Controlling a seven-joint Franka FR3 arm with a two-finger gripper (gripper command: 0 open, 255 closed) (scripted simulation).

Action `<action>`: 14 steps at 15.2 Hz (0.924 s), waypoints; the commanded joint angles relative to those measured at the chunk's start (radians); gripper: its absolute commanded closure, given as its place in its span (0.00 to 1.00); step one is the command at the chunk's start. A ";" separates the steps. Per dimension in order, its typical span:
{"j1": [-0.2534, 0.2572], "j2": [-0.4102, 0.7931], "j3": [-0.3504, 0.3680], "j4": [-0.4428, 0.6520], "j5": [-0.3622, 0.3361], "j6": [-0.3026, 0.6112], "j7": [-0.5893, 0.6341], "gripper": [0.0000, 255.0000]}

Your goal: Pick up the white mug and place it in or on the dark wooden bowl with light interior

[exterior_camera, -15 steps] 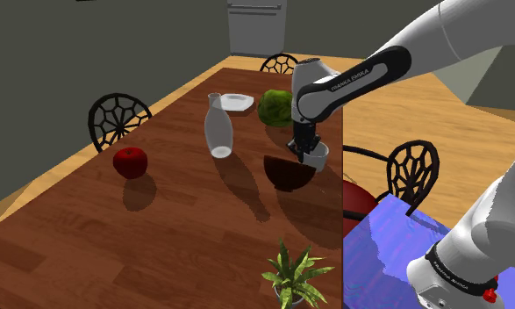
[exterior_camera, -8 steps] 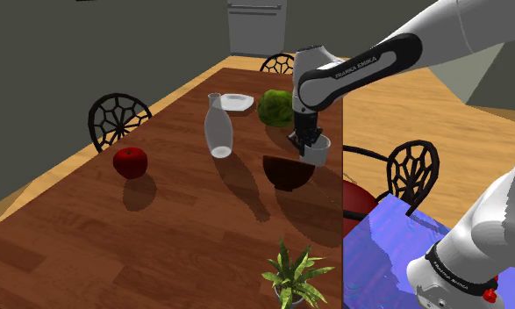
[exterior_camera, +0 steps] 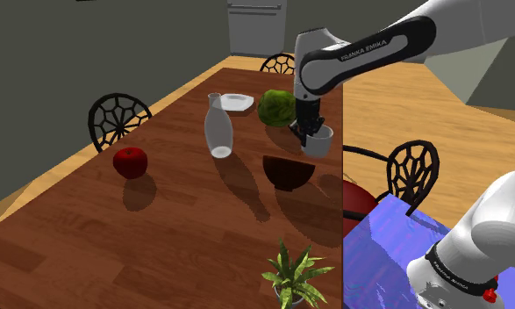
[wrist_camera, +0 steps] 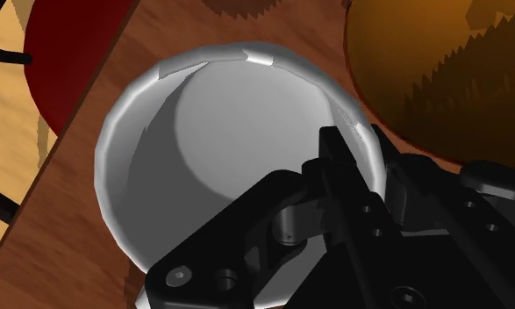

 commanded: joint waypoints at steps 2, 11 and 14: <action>0.000 -0.016 0.000 0.024 0.002 -0.040 -0.001 1.00; 0.000 -0.048 -0.001 0.111 0.006 -0.159 -0.005 1.00; 0.000 -0.054 -0.001 0.145 0.007 -0.199 -0.007 1.00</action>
